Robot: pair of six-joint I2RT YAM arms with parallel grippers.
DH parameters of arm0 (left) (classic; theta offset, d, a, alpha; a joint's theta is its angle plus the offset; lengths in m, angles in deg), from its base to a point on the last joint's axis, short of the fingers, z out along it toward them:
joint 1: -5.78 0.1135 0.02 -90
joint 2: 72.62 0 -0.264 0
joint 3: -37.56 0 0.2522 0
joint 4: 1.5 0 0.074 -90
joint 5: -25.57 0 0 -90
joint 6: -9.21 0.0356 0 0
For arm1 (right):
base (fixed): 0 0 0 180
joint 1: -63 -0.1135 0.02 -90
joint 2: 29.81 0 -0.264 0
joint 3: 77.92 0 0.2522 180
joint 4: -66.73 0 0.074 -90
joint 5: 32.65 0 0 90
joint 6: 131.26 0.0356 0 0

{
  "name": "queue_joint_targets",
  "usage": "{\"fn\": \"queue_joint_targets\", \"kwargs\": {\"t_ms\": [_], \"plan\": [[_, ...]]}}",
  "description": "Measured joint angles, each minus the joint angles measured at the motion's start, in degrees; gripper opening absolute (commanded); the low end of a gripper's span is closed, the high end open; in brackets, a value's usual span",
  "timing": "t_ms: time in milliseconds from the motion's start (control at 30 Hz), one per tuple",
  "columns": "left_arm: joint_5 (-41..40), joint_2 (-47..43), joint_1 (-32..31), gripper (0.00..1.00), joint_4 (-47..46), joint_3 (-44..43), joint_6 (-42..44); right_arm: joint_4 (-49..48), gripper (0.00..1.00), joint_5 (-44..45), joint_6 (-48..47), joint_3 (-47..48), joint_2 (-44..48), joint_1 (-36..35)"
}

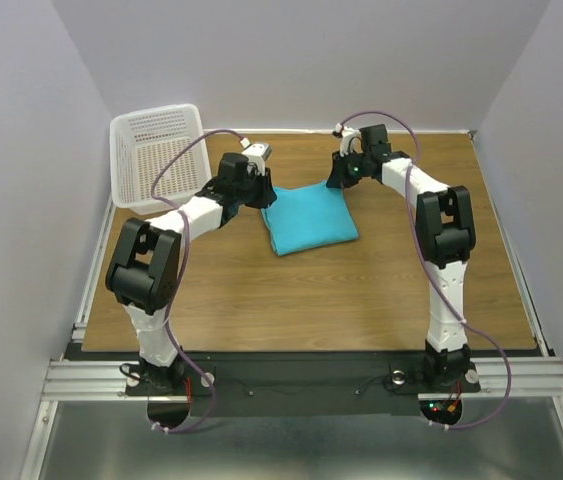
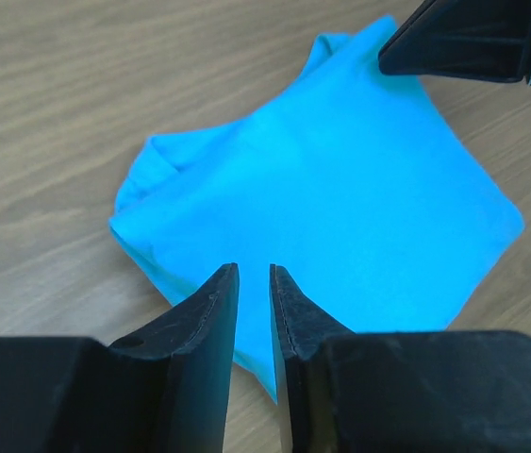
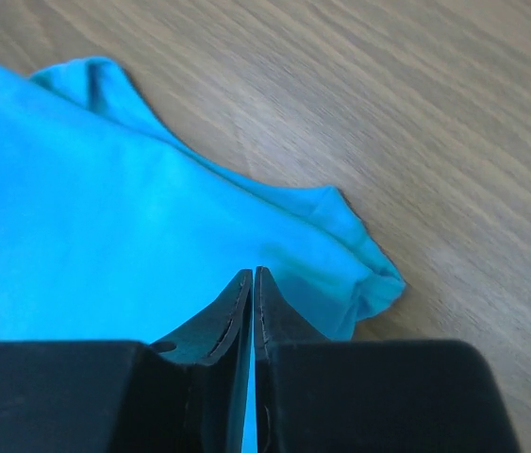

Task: Fold and stack the t-shirts
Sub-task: Fold the tshirt

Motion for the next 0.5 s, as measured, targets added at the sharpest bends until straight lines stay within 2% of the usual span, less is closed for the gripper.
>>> {"fn": "queue_joint_targets", "kwargs": {"t_ms": [333, 500], "plan": [[-2.6, 9.3, 0.0, 0.28, -1.0, -1.7, -3.1, 0.5, 0.01, 10.2, 4.6, 2.2, -3.3, 0.0], [-6.1, 12.2, 0.3, 0.27, -1.0, -2.8, -4.2, 0.3, 0.01, 14.5, 6.4, 4.0, -4.2, 0.0]]}}
